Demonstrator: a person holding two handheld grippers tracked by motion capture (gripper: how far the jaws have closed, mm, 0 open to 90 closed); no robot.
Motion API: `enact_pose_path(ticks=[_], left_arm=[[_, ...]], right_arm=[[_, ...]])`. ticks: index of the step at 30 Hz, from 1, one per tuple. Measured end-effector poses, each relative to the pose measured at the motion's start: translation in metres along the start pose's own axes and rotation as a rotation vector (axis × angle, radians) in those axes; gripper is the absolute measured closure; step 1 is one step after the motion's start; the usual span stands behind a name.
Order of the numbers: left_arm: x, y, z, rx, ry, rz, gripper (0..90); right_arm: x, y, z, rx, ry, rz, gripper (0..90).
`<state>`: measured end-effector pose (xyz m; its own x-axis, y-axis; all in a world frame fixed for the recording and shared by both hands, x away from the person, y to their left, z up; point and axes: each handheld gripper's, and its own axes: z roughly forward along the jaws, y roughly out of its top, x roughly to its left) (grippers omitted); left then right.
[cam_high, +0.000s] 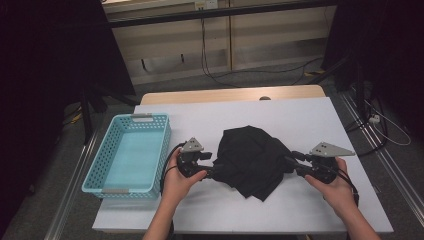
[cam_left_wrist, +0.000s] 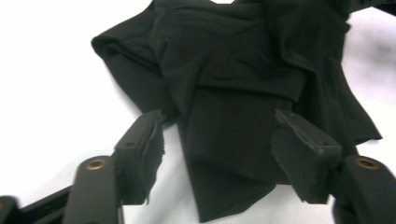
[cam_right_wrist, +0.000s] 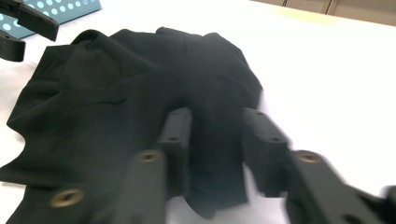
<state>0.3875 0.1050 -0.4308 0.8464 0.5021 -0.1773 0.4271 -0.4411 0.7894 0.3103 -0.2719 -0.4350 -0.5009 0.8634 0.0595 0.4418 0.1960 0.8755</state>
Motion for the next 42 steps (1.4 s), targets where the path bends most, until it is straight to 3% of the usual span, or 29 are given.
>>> enact_pose_path(ticks=[1,2,6,7,9,13,18,23,27,29,30,31,33,38,42], left_arm=[[-0.001,0.0,0.001,0.015,-0.005,0.008,41.0],[-0.002,-0.001,0.003,0.02,-0.009,0.011,47.5],[-0.007,-0.001,0.009,0.057,-0.031,0.019,57.8],[-0.009,-0.002,0.01,0.075,-0.04,0.012,66.9],[-0.01,-0.002,0.011,0.082,-0.041,0.008,69.4],[-0.013,-0.001,0.01,0.108,-0.067,-0.033,90.0],[-0.013,0.003,0.005,0.077,-0.065,-0.058,90.0],[-0.007,0.01,-0.012,0.031,-0.026,-0.084,90.0],[-0.002,0.008,-0.012,0.021,-0.002,-0.088,89.8],[0.0,0.008,-0.01,0.009,0.006,-0.078,66.8],[0.001,0.008,-0.009,0.005,0.02,-0.065,50.5],[0.001,0.008,-0.008,0.009,0.052,-0.051,45.1],[0.001,0.009,-0.008,0.006,0.075,-0.05,32.0],[0.002,0.012,-0.009,-0.022,0.078,-0.058,22.5],[0.001,0.009,-0.006,-0.019,0.061,-0.051,20.1]], right_arm=[[0.002,0.001,0.0,0.003,0.0,-0.015,54.0],[0.007,0.004,0.002,-0.001,-0.003,-0.02,42.5],[0.016,0.008,0.005,-0.002,0.017,-0.047,35.8],[0.022,0.009,0.008,-0.002,0.029,-0.058,32.3],[0.024,0.009,0.009,-0.002,0.035,-0.059,31.7],[0.03,0.01,0.013,-0.004,0.057,-0.065,27.2],[0.037,0.01,0.018,0.009,0.081,-0.085,25.5],[0.047,0.011,0.026,0.024,0.105,-0.102,23.9],[0.057,0.013,0.035,0.04,0.124,-0.124,21.6],[0.063,0.014,0.041,0.046,0.13,-0.136,20.2],[0.068,0.015,0.048,0.059,0.144,-0.144,20.2],[0.071,0.015,0.051,0.066,0.146,-0.15,20.3],[0.077,0.014,0.058,0.088,0.153,-0.169,21.4],[0.087,0.011,0.067,0.125,0.156,-0.2,26.7],[0.085,0.012,0.07,0.118,0.138,-0.179,35.5]])
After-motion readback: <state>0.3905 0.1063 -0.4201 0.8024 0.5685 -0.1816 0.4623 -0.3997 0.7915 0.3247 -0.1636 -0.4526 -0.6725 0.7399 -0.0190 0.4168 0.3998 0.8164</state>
